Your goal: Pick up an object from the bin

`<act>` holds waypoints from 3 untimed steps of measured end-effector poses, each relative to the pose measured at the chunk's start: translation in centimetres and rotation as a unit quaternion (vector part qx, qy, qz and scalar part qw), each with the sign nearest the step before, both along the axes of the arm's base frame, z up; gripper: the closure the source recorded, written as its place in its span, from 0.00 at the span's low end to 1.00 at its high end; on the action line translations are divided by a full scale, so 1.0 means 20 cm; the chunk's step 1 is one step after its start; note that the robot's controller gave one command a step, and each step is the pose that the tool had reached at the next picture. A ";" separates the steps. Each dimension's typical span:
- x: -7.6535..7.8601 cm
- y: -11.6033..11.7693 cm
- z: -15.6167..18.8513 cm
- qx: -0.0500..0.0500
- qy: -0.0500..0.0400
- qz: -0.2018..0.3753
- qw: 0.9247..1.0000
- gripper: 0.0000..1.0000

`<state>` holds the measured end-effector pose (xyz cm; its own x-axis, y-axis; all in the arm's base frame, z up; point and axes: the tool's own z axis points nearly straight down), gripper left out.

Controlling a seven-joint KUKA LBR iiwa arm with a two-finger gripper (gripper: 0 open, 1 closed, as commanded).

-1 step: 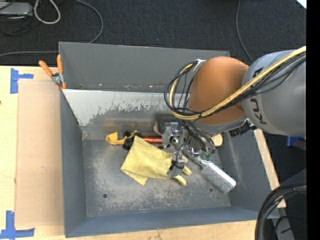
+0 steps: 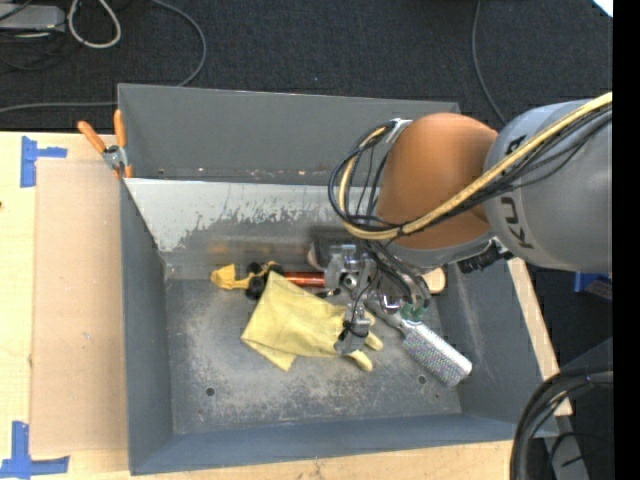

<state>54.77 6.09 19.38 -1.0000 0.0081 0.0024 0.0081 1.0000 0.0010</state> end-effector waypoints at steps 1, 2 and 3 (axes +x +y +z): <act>-0.06 0.00 -0.31 0.000 0.004 -0.024 1.000 0.00; -0.08 -0.05 -0.37 0.001 -0.002 -0.025 1.000 0.00; -0.15 -0.13 -0.57 0.000 0.003 -0.002 1.000 0.00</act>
Offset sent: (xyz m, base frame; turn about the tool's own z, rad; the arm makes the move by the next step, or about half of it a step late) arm -0.0150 -0.0100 -0.0723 0.0487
